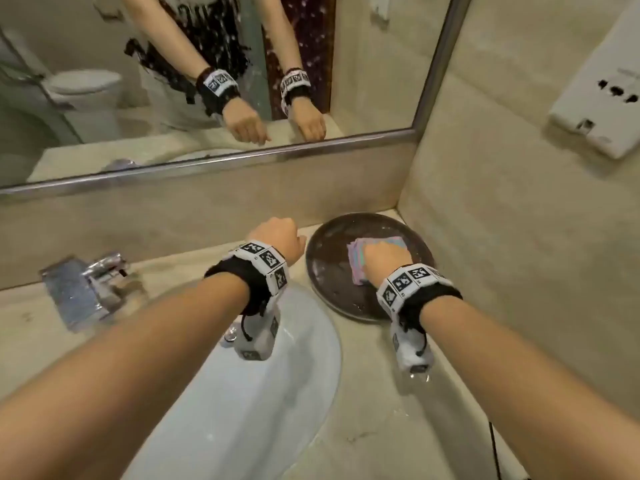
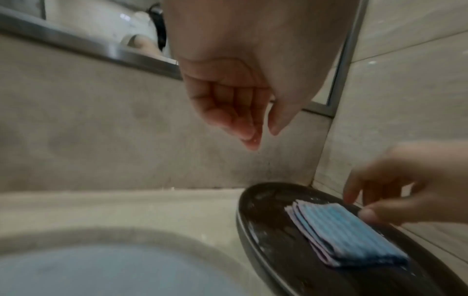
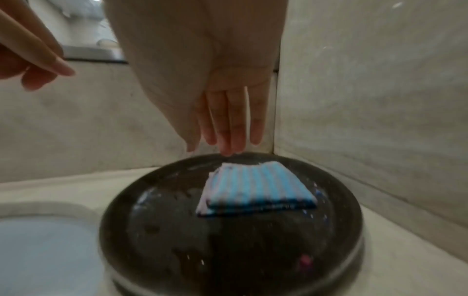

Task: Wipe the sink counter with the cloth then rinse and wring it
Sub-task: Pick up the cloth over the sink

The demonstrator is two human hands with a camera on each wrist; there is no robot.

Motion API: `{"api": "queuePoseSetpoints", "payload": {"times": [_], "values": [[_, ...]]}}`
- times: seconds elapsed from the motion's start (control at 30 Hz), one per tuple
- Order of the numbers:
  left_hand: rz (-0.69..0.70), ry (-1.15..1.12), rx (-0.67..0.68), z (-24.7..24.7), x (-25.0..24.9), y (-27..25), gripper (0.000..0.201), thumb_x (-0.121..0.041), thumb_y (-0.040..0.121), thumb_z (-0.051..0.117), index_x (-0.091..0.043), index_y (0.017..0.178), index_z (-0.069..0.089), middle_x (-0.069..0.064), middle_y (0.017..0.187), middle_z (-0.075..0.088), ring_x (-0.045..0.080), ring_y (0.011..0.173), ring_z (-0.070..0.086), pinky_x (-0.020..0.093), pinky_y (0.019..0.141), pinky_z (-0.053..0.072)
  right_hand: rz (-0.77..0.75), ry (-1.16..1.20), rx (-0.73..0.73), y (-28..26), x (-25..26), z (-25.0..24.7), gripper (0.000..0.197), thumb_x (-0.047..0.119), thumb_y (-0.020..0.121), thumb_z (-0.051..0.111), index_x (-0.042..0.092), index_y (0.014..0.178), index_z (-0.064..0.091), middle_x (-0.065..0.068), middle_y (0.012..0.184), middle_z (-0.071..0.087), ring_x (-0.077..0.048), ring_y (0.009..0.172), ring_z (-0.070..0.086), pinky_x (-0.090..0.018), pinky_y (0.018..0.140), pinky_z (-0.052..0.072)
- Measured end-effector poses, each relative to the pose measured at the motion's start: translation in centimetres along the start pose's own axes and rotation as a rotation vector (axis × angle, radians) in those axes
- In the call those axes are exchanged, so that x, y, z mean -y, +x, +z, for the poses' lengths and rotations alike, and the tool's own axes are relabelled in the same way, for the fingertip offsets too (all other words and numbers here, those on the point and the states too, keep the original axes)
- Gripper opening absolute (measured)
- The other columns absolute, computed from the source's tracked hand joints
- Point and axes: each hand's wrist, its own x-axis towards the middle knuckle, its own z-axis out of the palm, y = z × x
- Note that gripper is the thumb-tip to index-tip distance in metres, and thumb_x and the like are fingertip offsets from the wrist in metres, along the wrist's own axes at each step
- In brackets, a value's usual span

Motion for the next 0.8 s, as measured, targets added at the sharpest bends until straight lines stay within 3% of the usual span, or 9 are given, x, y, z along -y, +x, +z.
{"api": "queuePoseSetpoints", "payload": {"times": [0.1, 0.17, 0.3, 0.43, 0.5, 0.57, 0.6, 0.7, 0.8], "values": [[-0.025, -0.063, 0.068, 2.8, 0.0, 0.2, 0.036, -0.034, 0.094, 0.044, -0.004, 0.099, 0.064, 0.018, 0.105, 0.068, 0.035, 0.098, 0.061, 0.033, 0.073, 0.044, -0.011, 0.071, 0.161, -0.1, -0.7, 2.0, 0.045, 0.014, 0.093, 0.047, 0.012, 0.138, 0.039, -0.016, 0.132, 0.05, -0.033, 0.116, 0.055, -0.038, 0.089, 0.046], [-0.043, -0.099, 0.073, 4.1, -0.1, 0.0, 0.035, -0.034, 0.094, 0.045, -0.005, 0.105, 0.063, 0.017, 0.109, 0.067, 0.034, 0.103, 0.06, 0.034, 0.078, 0.046, -0.064, 0.004, 0.182, -0.5, -1.0, 3.0, 0.053, 0.012, 0.095, 0.045, 0.02, 0.145, 0.029, -0.015, 0.138, 0.043, -0.034, 0.119, 0.051, -0.039, 0.092, 0.045], [-0.026, -0.13, 0.058, 5.6, -0.4, -0.5, 0.032, -0.033, 0.094, 0.044, -0.009, 0.108, 0.06, 0.015, 0.105, 0.067, 0.033, 0.1, 0.061, 0.033, 0.077, 0.044, -0.087, -0.138, 0.192, 0.1, -1.5, 4.3, 0.035, 0.008, 0.095, 0.043, 0.015, 0.128, 0.052, -0.012, 0.127, 0.053, -0.032, 0.116, 0.054, -0.038, 0.087, 0.047], [-0.025, -0.166, 0.073, 5.9, -0.6, -1.2, 0.026, -0.032, 0.094, 0.044, -0.013, 0.104, 0.059, 0.013, 0.095, 0.07, 0.031, 0.094, 0.062, 0.03, 0.07, 0.042, -0.087, -0.22, 0.201, 0.6, -1.5, 4.7, 0.034, 0.001, 0.094, 0.039, 0.006, 0.123, 0.056, -0.013, 0.118, 0.064, -0.032, 0.11, 0.061, -0.038, 0.083, 0.049], [-0.014, -0.172, 0.07, 5.3, -0.8, -1.4, 0.025, -0.032, 0.094, 0.044, -0.013, 0.103, 0.059, 0.012, 0.095, 0.069, 0.031, 0.094, 0.062, 0.031, 0.071, 0.042, -0.069, -0.176, 0.198, 0.7, -1.2, 4.2, 0.029, 0.006, 0.094, 0.042, 0.012, 0.116, 0.06, -0.01, 0.113, 0.066, -0.031, 0.101, 0.064, -0.036, 0.08, 0.05], [-0.004, -0.173, 0.042, 4.0, -1.0, -1.2, 0.026, -0.031, 0.094, 0.045, -0.011, 0.104, 0.059, 0.012, 0.097, 0.068, 0.031, 0.096, 0.061, 0.03, 0.073, 0.041, -0.063, -0.161, 0.073, 1.2, -0.9, 2.8, 0.011, 0.018, 0.089, 0.051, 0.021, 0.091, 0.062, -0.002, 0.097, 0.07, -0.028, 0.078, 0.063, -0.033, 0.072, 0.051], [-0.005, -0.18, 0.027, 3.2, -1.1, -1.1, 0.027, -0.031, 0.094, 0.045, -0.011, 0.104, 0.06, 0.012, 0.097, 0.068, 0.031, 0.096, 0.061, 0.03, 0.072, 0.04, -0.059, -0.146, 0.017, 1.5, -0.8, 1.9, 0.009, 0.023, 0.086, 0.054, 0.021, 0.088, 0.063, -0.001, 0.093, 0.068, -0.027, 0.077, 0.063, -0.034, 0.071, 0.05], [-0.008, -0.222, -0.014, 0.5, -1.2, -0.8, 0.022, -0.027, 0.093, 0.047, -0.013, 0.103, 0.061, 0.011, 0.097, 0.068, 0.03, 0.096, 0.061, 0.028, 0.07, 0.04, -0.098, 0.039, 0.066, 2.2, -0.7, -1.9, 0.016, 0.024, 0.091, 0.05, 0.014, 0.097, 0.062, -0.009, 0.11, 0.056, -0.03, 0.103, 0.055, -0.039, 0.084, 0.045], [0.025, -0.261, -0.076, -2.1, -0.9, -0.7, 0.018, -0.02, 0.091, 0.05, -0.012, 0.102, 0.061, 0.011, 0.105, 0.067, 0.029, 0.098, 0.06, 0.028, 0.073, 0.041, -0.183, 0.276, 0.056, 2.6, 0.0, -6.8, 0.014, 0.016, 0.088, 0.052, 0.013, 0.088, 0.065, -0.006, 0.093, 0.062, -0.023, 0.088, 0.055, -0.027, 0.074, 0.04]]}}
